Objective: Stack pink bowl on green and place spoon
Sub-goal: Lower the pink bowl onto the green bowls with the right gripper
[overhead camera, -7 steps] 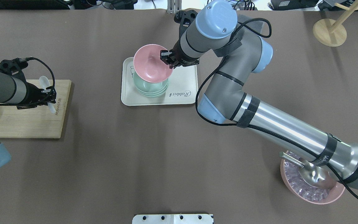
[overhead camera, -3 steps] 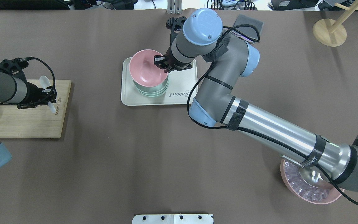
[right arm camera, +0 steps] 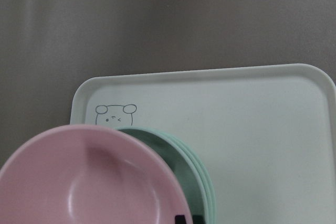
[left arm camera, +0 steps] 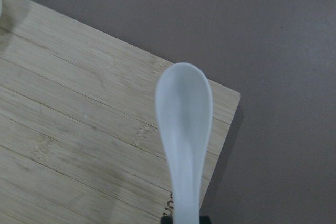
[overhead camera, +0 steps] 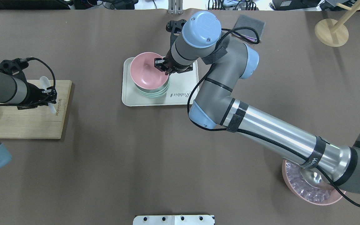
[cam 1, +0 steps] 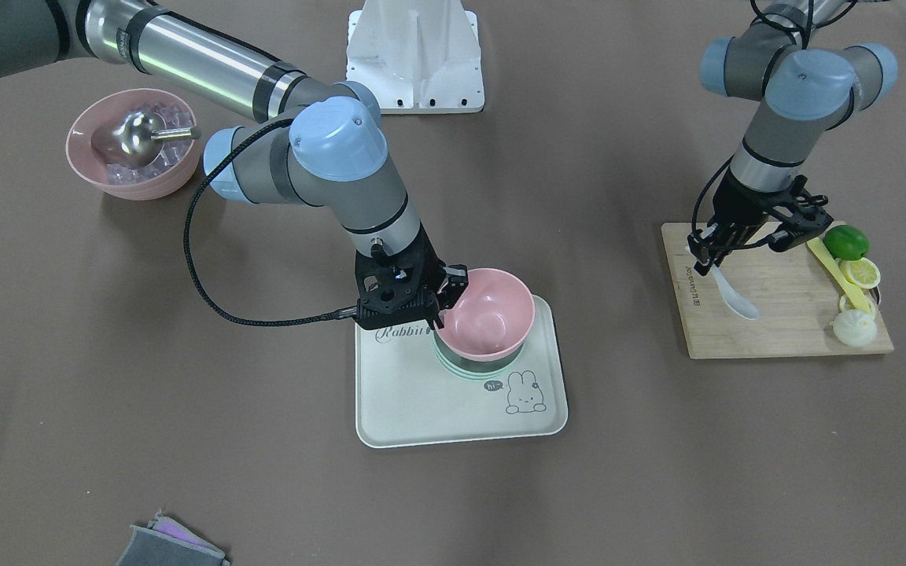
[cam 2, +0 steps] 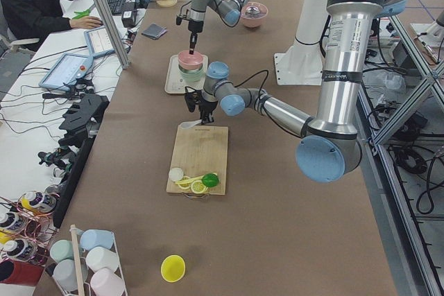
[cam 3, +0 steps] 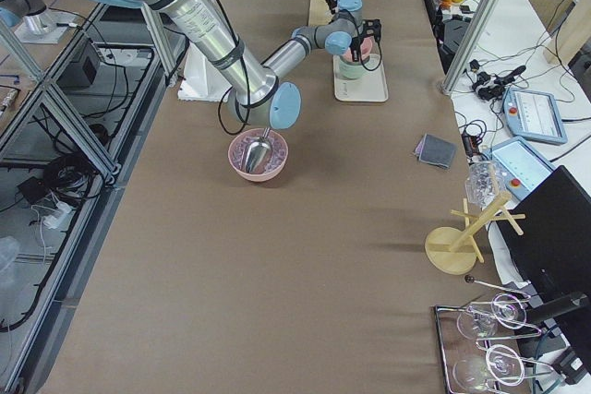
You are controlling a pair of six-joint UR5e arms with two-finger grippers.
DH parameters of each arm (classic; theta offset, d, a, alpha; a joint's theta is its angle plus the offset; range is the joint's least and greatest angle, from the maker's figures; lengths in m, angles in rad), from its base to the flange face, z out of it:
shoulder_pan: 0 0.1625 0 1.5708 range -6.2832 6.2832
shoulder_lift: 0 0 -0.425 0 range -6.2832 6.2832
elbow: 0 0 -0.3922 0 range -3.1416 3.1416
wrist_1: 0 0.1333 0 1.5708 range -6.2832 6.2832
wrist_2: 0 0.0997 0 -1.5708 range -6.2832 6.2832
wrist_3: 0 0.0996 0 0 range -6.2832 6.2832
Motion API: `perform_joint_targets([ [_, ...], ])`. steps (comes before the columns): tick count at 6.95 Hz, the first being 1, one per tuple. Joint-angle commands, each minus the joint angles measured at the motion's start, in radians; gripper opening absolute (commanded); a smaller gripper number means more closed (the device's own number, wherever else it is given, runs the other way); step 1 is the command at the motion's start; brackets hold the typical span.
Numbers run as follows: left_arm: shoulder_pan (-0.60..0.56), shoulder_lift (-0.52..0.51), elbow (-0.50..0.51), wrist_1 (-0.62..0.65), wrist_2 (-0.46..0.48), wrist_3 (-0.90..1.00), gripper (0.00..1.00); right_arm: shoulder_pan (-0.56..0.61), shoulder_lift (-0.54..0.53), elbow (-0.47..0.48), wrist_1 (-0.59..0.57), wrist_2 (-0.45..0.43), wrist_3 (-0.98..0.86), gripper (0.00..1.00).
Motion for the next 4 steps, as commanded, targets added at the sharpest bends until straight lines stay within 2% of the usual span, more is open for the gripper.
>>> perform_joint_targets([
  [1,0.0,0.0,0.0,0.0,0.0,0.0,0.0,-0.003,-0.001,-0.016,0.0,-0.01,-0.008,0.15],
  [2,0.0,0.0,0.002,0.0,0.0,0.002,0.0,-0.008,-0.001,-0.022,0.002,-0.017,-0.007,0.99],
  [4,-0.001,0.0,0.0,-0.002,0.0,0.002,0.0,-0.012,-0.001,-0.019,0.023,-0.047,0.003,1.0],
])
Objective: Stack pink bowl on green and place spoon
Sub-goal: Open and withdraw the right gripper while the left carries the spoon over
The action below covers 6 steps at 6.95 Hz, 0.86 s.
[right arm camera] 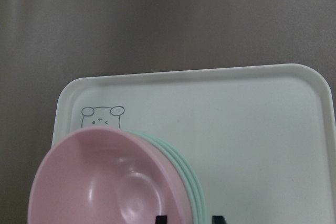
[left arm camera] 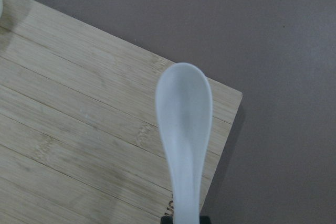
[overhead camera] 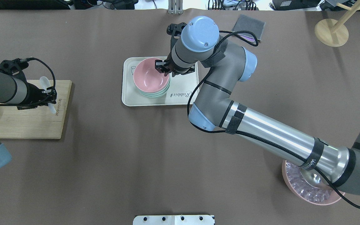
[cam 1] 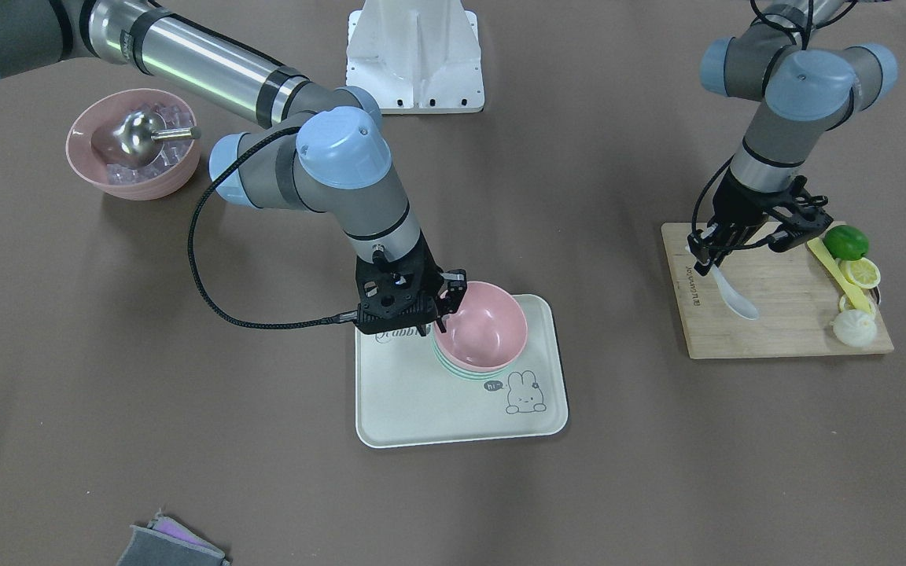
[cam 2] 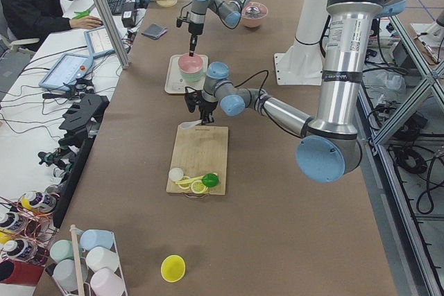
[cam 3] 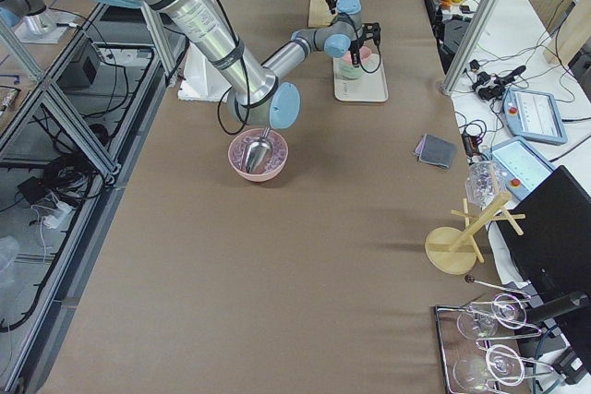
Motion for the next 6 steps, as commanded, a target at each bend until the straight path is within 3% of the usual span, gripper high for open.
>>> perform_joint_targets([
  [1,0.001,-0.001,0.0,-0.001,-0.001,-0.001,0.0,0.002,-0.001,0.006,0.017,-0.009,0.004,1.0],
  [3,-0.002,-0.058,-0.006,0.004,-0.001,-0.012,0.0,0.04,-0.001,0.019,0.017,0.026,0.006,1.0],
  [4,-0.007,-0.114,-0.013,0.004,-0.045,-0.055,0.0,0.072,-0.005,0.03,0.013,0.084,0.006,1.0],
  [5,-0.019,-0.209,-0.025,0.074,-0.126,-0.148,0.0,0.109,-0.028,0.047,0.005,0.132,-0.002,1.0],
  [6,-0.016,-0.318,-0.039,0.185,-0.13,-0.187,0.0,0.145,-0.083,0.094,0.005,0.161,-0.014,1.0],
])
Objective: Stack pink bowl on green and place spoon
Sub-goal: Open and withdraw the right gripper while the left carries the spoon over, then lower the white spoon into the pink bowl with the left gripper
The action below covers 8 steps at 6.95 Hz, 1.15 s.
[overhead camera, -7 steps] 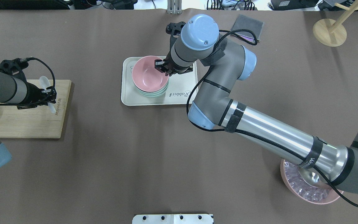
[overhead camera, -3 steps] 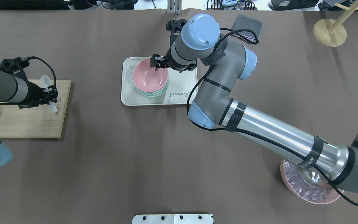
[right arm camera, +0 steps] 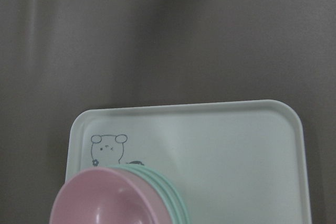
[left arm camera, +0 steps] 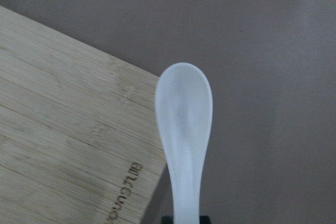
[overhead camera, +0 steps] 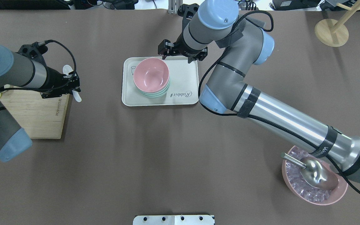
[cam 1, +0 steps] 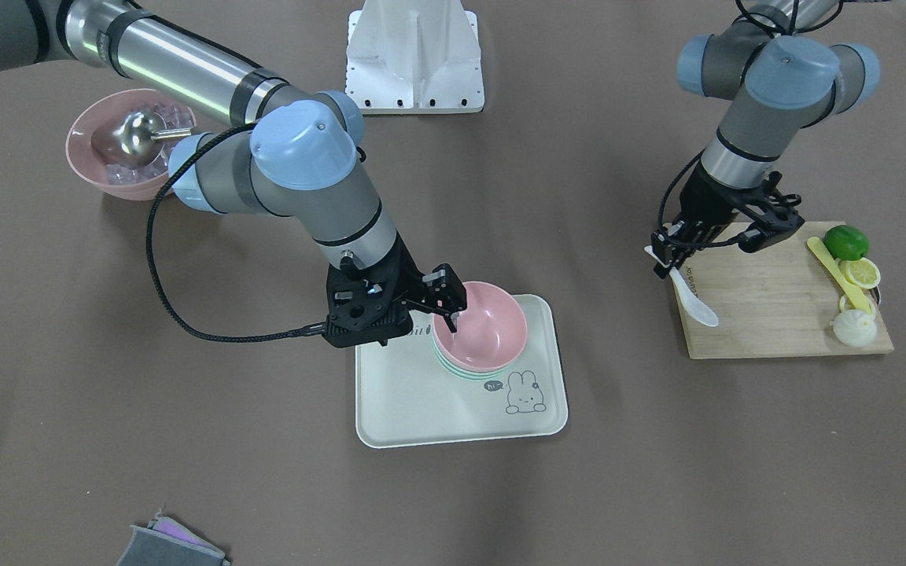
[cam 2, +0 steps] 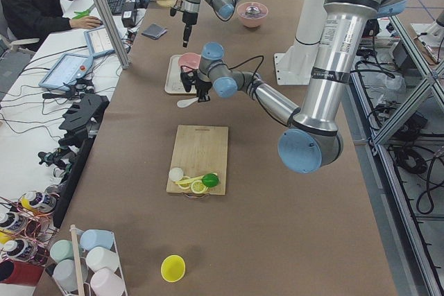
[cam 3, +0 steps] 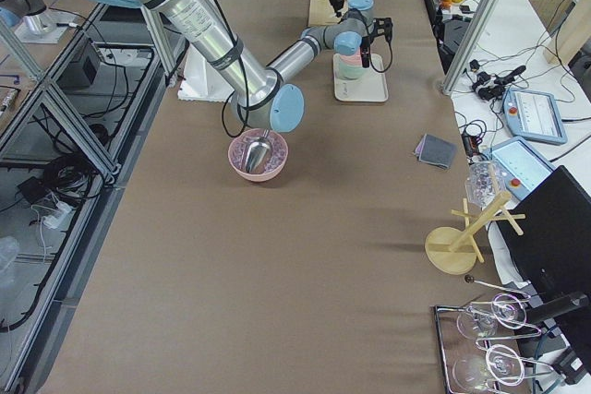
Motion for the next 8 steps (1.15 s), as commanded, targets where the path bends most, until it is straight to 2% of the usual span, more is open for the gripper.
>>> perform_joint_targets([
  [1,0.004,-0.194,-0.009,0.128,-0.032,-0.131,0.0,0.096,-0.109,0.1,-0.004,0.111,-0.054,1.0],
  [2,0.016,-0.251,0.008,0.134,-0.032,-0.168,0.0,0.139,-0.15,0.124,-0.006,0.171,-0.086,1.0],
  [4,0.07,-0.363,0.121,0.131,-0.023,-0.193,0.0,0.182,-0.205,0.128,-0.004,0.186,-0.186,1.0],
  [6,0.125,-0.392,0.154,0.129,-0.01,-0.193,0.0,0.221,-0.236,0.125,-0.006,0.209,-0.258,1.0],
  [7,0.159,-0.434,0.206,0.125,0.048,-0.195,0.0,0.227,-0.246,0.125,-0.006,0.21,-0.272,1.0],
  [8,0.174,-0.466,0.249,0.122,0.062,-0.195,0.0,0.227,-0.246,0.125,-0.006,0.212,-0.272,1.0],
])
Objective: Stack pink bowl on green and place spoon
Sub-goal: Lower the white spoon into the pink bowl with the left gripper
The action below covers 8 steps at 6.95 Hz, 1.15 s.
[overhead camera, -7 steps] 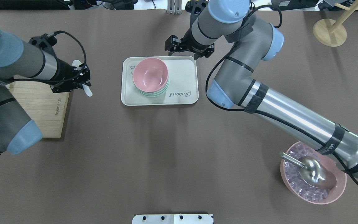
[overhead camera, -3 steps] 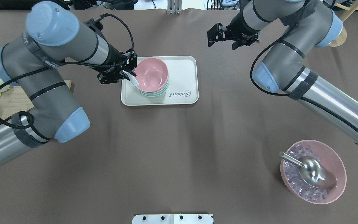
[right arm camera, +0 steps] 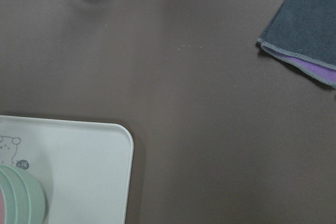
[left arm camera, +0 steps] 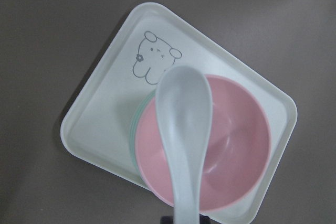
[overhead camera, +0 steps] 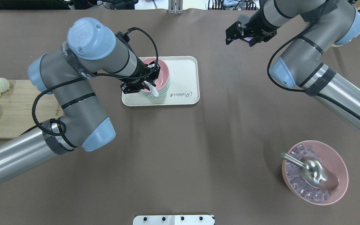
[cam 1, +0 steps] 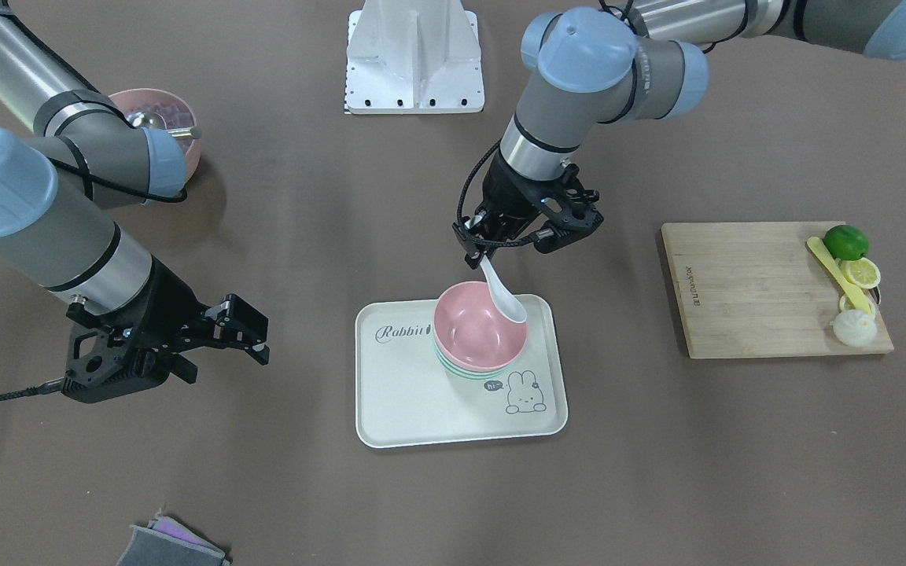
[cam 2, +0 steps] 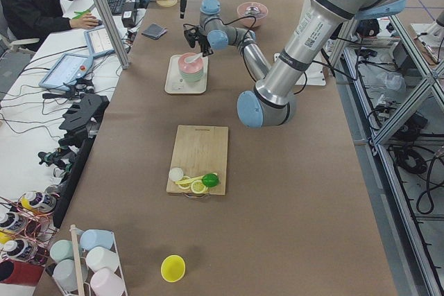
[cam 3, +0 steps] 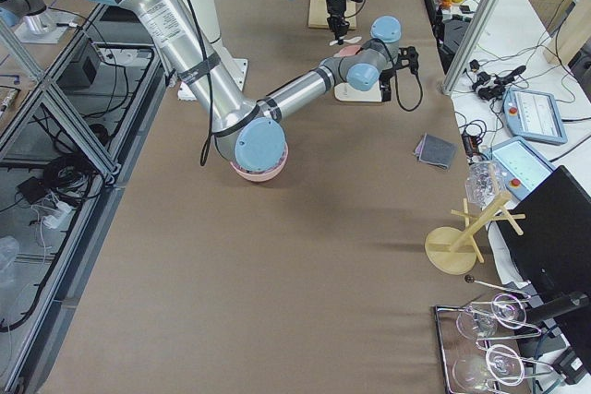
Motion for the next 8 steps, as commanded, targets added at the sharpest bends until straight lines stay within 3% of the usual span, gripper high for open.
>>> perform_joint_targets([
  [1,0.027,-0.044,0.062,-0.005,0.031,-0.001,0.0,0.004,-0.005,-0.002,0.0,0.002,-0.01,1.0],
  [6,0.022,-0.043,0.117,-0.064,0.032,-0.047,0.01,0.003,-0.008,0.006,0.001,0.002,-0.009,1.0],
  [8,0.016,-0.041,0.104,-0.064,0.032,-0.039,0.97,0.003,-0.013,0.018,0.001,0.003,-0.007,1.0],
])
